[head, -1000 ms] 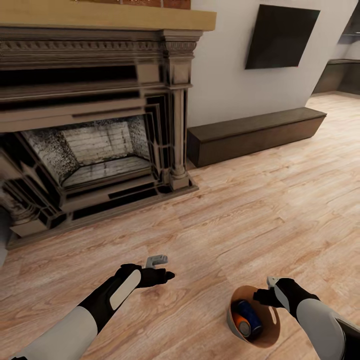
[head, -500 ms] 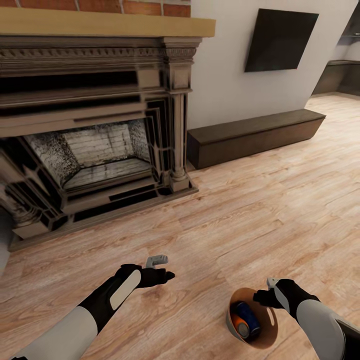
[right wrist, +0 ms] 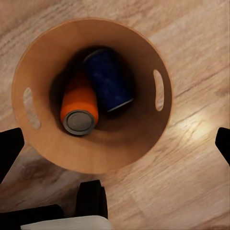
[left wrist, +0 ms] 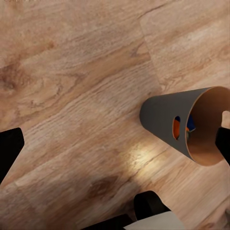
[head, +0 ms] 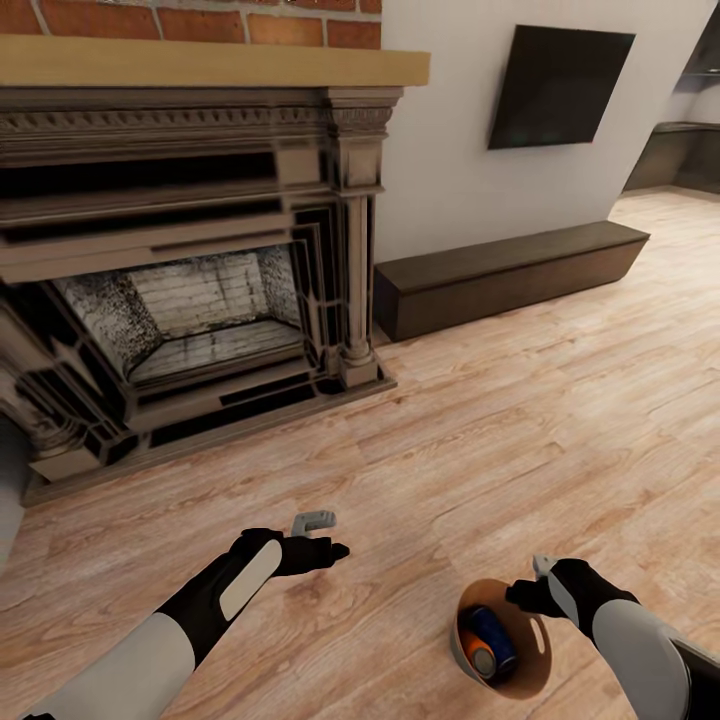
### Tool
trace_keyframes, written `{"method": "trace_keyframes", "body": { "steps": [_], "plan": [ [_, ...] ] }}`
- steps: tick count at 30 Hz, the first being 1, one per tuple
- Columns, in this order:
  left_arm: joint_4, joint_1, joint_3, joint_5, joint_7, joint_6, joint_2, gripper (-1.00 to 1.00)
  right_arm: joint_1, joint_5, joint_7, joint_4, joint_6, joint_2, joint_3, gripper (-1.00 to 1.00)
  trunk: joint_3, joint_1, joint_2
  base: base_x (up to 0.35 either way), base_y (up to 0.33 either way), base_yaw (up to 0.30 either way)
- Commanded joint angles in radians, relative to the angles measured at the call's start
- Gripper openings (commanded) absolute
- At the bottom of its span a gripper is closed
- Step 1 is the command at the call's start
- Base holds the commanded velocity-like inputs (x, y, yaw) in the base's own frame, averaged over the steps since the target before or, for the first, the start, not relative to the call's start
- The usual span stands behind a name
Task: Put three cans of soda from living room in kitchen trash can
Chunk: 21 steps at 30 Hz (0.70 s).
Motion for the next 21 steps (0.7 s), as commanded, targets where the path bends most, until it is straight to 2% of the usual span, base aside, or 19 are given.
{"method": "trace_keyframes", "body": {
  "steps": [1, 6, 16, 19, 21],
  "plan": [
    [0.000, 0.000, 0.000, 0.000, 0.000, 0.000, 0.000, 1.00, 0.000, 0.000, 0.000, 0.000, -0.003, 0.000, 0.000, 1.00, 0.003, -0.004, 0.007, 0.000, 0.000, 0.000],
    [0.001, 0.000, 0.000, 0.000, 0.000, -0.001, -0.001, 1.00, 0.005, -0.002, 0.000, 0.001, -0.052, 0.000, 0.000, 1.00, 0.019, -0.023, 0.042, 0.000, 0.000, 0.000],
    [0.002, 0.000, -0.001, 0.000, 0.001, -0.001, -0.001, 1.00, 0.008, -0.003, 0.000, 0.002, -0.071, 0.000, -0.001, 1.00, 0.050, -0.061, 0.112, 0.000, 0.000, 0.000],
    [0.003, 0.000, -0.001, -0.015, 0.001, -0.001, -0.003, 1.00, 0.008, -0.003, 0.000, 0.002, -0.072, -0.001, -0.002, 1.00, 0.060, -0.073, 0.133, 0.000, 0.000, 0.000],
    [0.003, 0.000, 0.000, -0.039, 0.001, -0.001, -0.004, 1.00, 0.008, -0.003, 0.000, 0.001, -0.072, -0.001, -0.002, 1.00, 0.066, -0.081, 0.147, 0.000, 0.000, 0.000]
  ]
}}
